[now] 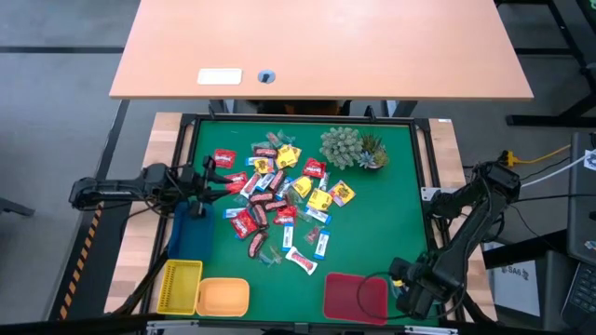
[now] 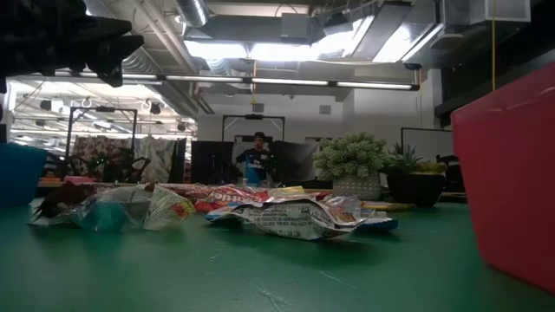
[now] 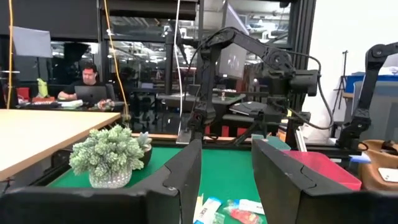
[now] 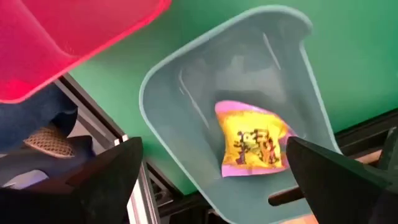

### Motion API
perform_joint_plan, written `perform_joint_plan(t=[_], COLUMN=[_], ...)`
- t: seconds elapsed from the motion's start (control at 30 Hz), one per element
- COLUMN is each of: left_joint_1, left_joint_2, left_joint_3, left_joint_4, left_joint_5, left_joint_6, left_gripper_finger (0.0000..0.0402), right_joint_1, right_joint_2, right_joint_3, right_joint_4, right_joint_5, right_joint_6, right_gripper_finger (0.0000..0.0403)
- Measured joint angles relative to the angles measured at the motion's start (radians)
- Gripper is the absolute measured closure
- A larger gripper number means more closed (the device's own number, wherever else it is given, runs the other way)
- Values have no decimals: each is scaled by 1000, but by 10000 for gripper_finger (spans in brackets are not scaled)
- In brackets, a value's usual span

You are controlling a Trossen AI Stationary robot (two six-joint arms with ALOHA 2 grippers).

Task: Sort candy
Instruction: Put the yellow candy into the green bin

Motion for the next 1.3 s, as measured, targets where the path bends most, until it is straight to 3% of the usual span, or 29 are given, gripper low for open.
perform_joint_plan(t=[0.1, 0.27, 0.53, 0.9, 1.3], left_joint_1=[0, 0, 0, 0, 0], left_joint_2=[10, 27, 36, 36, 36], left_joint_3=[0, 0, 0, 0, 0], left_joint_4=[0, 3, 3, 2, 2], left_joint_5=[-25, -76, -79, -79, -80], left_joint_6=[0, 6, 7, 7, 8], left_gripper_finger=[273, 273, 273, 273, 273], right_joint_1=[-10, -48, -238, -578, -809], right_joint_2=[0, 0, 0, 0, 11], right_joint_3=[2, 33, 51, 51, 51], right_joint_4=[5, 9, 45, 212, 194], right_joint_5=[39, 271, 556, 587, 657], right_joint_6=[-1, -40, -163, -807, -925], right_gripper_finger=[8, 8, 8, 8, 8])
